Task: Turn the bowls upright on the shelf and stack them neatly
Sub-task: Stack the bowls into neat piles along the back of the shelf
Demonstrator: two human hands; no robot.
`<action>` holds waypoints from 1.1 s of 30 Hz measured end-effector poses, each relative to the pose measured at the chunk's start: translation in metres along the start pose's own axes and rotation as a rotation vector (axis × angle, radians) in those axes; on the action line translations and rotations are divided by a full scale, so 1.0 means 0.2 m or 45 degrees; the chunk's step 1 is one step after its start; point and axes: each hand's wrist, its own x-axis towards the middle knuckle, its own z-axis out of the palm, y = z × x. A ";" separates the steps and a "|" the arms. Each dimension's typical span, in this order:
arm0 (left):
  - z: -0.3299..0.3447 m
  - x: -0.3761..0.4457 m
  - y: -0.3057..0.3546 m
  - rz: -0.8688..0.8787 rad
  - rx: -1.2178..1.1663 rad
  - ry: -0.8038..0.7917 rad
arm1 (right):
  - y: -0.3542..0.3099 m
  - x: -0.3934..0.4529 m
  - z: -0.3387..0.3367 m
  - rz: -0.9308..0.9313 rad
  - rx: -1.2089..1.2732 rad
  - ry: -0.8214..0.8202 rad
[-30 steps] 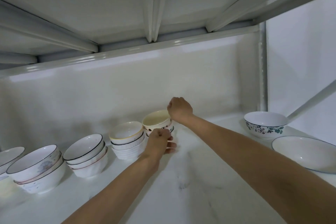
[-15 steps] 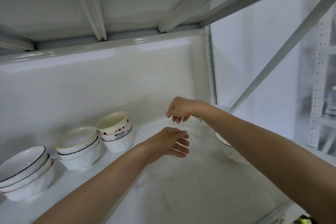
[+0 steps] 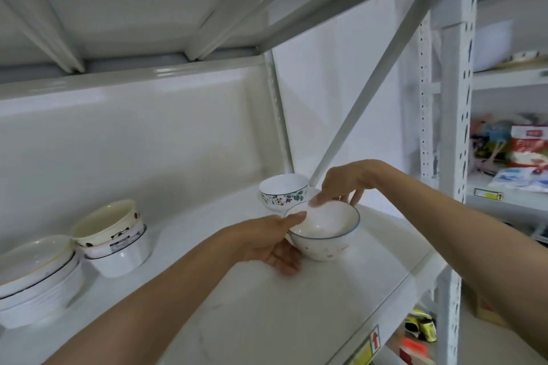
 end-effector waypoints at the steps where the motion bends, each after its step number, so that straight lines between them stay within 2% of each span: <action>1: 0.00 0.01 0.01 -0.011 0.016 -0.019 | 0.04 -0.01 0.00 0.032 0.065 -0.080; 5: -0.02 0.03 0.02 -0.061 -0.062 -0.075 | 0.14 -0.03 0.03 0.056 0.380 -0.353; 10: -0.05 0.04 0.04 -0.044 -0.042 -0.066 | 0.10 -0.01 0.04 -0.009 0.481 -0.428; 14: -0.16 0.01 0.11 0.041 -0.106 0.111 | 0.02 0.02 -0.01 -0.087 0.562 -0.211; 18: -0.30 0.01 0.18 0.175 -0.249 0.348 | -0.08 0.07 -0.07 -0.167 0.688 0.115; 23: -0.36 0.09 0.26 0.364 -0.418 0.551 | -0.22 0.20 -0.07 -0.160 0.877 0.543; 27: -0.37 0.22 0.27 0.437 -0.448 0.726 | -0.28 0.27 -0.04 -0.127 0.778 0.732; 33: -0.37 0.33 0.23 0.347 -0.408 0.889 | -0.28 0.33 0.00 -0.096 0.436 0.876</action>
